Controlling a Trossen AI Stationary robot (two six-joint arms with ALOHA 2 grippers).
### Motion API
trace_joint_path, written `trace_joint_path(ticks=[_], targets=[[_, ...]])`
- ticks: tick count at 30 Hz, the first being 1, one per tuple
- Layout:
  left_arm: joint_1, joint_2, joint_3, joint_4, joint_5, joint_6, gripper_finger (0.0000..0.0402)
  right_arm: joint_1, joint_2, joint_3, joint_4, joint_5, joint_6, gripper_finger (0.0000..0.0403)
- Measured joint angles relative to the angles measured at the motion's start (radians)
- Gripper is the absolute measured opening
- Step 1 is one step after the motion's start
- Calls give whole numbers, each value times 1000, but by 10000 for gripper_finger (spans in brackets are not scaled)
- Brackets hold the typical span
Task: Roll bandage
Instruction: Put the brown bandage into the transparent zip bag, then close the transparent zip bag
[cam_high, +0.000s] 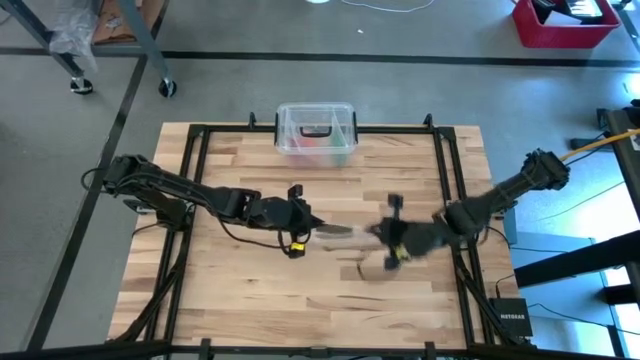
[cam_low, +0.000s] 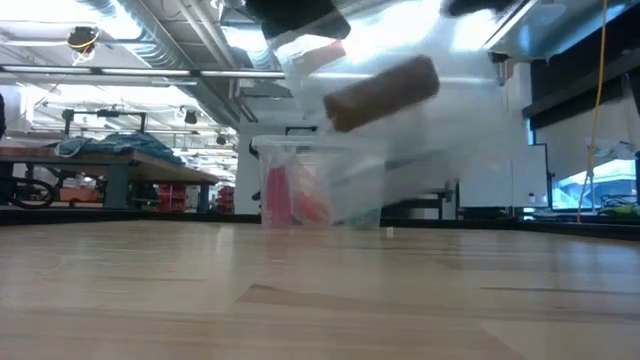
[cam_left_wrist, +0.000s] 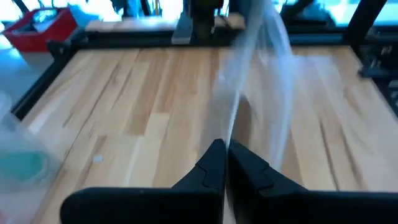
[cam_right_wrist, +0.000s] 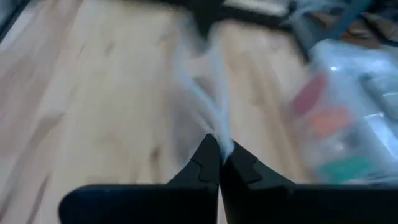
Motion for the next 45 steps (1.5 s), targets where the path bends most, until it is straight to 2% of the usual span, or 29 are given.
trace_joint_path(ticks=[2, 5, 10, 14, 19, 23, 26, 30, 32, 37, 45], targets=[[4, 0, 1, 0, -1, 17, 1, -22, 2, 2, -12, -71, 17, 1], [-3, 0, 0, 6, -5, 39, 1, -26, 6, 4, 1, -44, 8, 1], [19, 0, 2, 27, -6, 40, 13, -42, 2, 3, -39, -77, 29, 1], [34, -1, 49, -88, -6, 20, 67, -36, 3, -2, -49, -83, 39, 1], [26, -41, 97, -329, -1, -42, 137, -41, 0, -72, -38, -61, 83, 1], [15, -66, 43, -347, -12, -89, 164, -37, 0, -118, -22, -61, 114, 1], [2, -49, -46, -273, -14, -134, 167, -40, 0, -127, 6, -53, 120, 1], [-37, -15, -179, -54, -13, -180, 160, -39, -1, -127, 24, -54, 113, 1], [-59, 12, -219, 5, -13, -202, 156, -39, -1, -127, 24, -53, 113, 1], [-100, 79, -236, 91, -14, -274, 148, -39, -1, -127, 28, -51, 113, 1], [-127, 189, -236, 248, -14, -300, 147, -39, -1, -127, 35, -51, 113, 1]])
